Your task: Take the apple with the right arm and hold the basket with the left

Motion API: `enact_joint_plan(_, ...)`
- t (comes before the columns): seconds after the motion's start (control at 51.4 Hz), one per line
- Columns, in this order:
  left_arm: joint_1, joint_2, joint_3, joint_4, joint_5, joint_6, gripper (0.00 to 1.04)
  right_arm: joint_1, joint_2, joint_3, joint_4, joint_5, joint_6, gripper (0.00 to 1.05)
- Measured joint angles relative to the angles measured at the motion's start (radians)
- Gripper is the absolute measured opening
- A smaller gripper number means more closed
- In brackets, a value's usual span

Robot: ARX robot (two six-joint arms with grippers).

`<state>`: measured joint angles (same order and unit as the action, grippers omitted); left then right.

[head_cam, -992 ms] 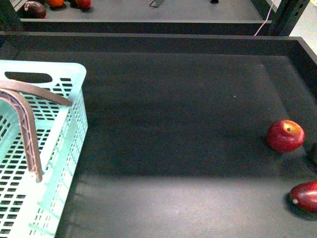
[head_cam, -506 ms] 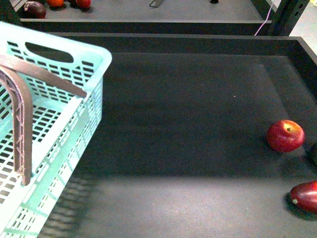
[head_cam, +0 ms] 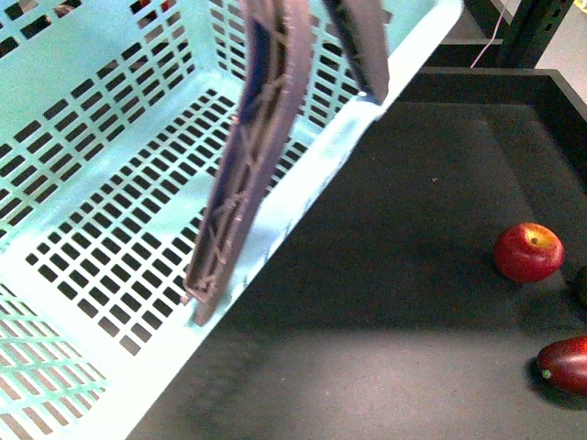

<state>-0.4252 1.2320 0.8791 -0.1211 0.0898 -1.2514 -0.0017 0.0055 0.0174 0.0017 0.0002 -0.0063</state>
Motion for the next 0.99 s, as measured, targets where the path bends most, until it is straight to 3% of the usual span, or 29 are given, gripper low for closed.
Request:
enact_joint_plan(0.214,-0.116,0.000,0.018,-0.011,-0.011,0.006,0.18,0.000,0.000,0.000,0.000,0.000,0.000,0.96)
enact_joint_plan(0.72,-0.124,0.000,0.024,-0.011,-0.017,0.020,0.18,0.005,0.014,0.006,-0.024,0.013,0.013,0.96)
enact_joint_plan(0.759,-0.124,0.000,0.024,-0.011,-0.017,0.021,0.18,0.013,0.096,0.069,-0.185,0.083,0.083,0.96)
enact_joint_plan(0.798,-0.124,0.000,0.024,-0.011,-0.017,0.020,0.18,-0.005,0.210,0.118,-0.300,0.088,0.130,0.96)
enact_joint_plan(0.895,-0.124,0.000,0.025,-0.011,-0.014,0.024,0.18,-0.057,0.379,0.124,-0.278,0.022,0.152,0.96)
enact_joint_plan(0.992,-0.124,0.001,0.025,-0.011,-0.016,0.024,0.18,-0.119,0.536,0.128,-0.153,-0.025,0.145,0.96)
